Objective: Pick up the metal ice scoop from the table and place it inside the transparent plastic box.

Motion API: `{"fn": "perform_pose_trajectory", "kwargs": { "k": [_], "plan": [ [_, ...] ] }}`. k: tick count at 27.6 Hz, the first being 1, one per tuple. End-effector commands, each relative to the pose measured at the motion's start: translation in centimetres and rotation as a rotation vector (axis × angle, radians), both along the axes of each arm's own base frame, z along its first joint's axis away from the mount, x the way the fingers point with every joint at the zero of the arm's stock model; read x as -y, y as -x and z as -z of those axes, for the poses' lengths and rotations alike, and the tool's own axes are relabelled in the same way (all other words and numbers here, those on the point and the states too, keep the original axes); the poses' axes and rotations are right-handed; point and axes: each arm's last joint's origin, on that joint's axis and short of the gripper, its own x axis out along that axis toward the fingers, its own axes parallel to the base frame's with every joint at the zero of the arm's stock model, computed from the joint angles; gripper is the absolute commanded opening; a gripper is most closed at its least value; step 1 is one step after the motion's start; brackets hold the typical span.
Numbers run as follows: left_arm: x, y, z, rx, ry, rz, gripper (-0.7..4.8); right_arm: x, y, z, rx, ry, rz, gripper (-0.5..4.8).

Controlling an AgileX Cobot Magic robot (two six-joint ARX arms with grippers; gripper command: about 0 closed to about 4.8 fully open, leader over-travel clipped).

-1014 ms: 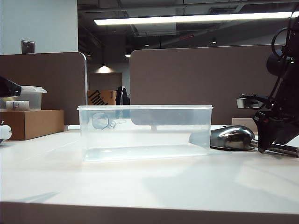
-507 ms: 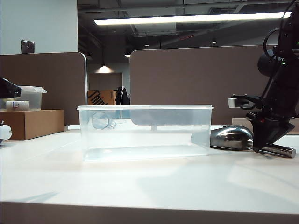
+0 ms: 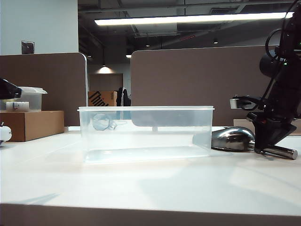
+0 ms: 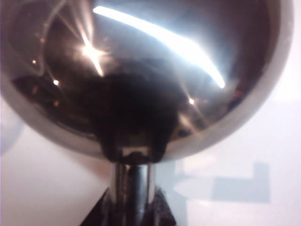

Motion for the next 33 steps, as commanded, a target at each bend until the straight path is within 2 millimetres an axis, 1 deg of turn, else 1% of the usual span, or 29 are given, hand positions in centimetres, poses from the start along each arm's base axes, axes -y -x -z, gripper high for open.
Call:
{"fn": "perform_pose_trajectory", "kwargs": {
  "k": [1,4,8,13,17,21,25,27,31,33],
  "plan": [
    [0.0,0.0,-0.1,0.006,0.004,0.0,0.21,0.0,0.3,-1.3,0.029,0.007,0.022,-0.06],
    [0.0,0.0,-0.1,0.007,0.005,0.0,0.21,0.0,0.4,-3.5,0.125,-0.007,0.044,-0.06],
    [0.0,0.0,-0.1,0.007,0.005,-0.001,0.21,0.1,0.7,-7.0,0.282,-0.044,0.085,-0.06],
    [-0.2,-0.1,-0.1,0.006,0.004,-0.023,0.21,-0.1,1.1,-10.2,0.373,-0.075,0.073,-0.06],
    [-0.5,-0.4,-0.1,0.006,0.004,-0.062,0.21,-0.6,1.3,-11.6,0.386,-0.15,0.012,-0.06],
    [-1.0,-0.6,-0.1,0.008,0.004,-0.115,0.21,-1.9,1.4,-12.9,0.404,-0.257,-0.092,-0.06],
    [-1.6,-0.9,-0.1,0.008,0.004,-0.178,0.21,-4.1,1.6,-13.7,0.416,-0.334,-0.209,-0.06],
    [-1.9,-1.1,-0.1,0.008,0.004,-0.209,0.21,-5.6,1.9,-13.9,0.424,-0.352,-0.289,-0.06],
    [-2.5,-1.3,-0.1,0.008,0.004,-0.271,0.21,-8.1,2.6,-14.2,0.434,-0.369,-0.415,-0.06],
    [-2.7,-1.4,-0.1,0.008,0.004,-0.296,0.21,-9.0,2.9,-14.2,0.426,-0.378,-0.451,-0.06]
  ]
}}
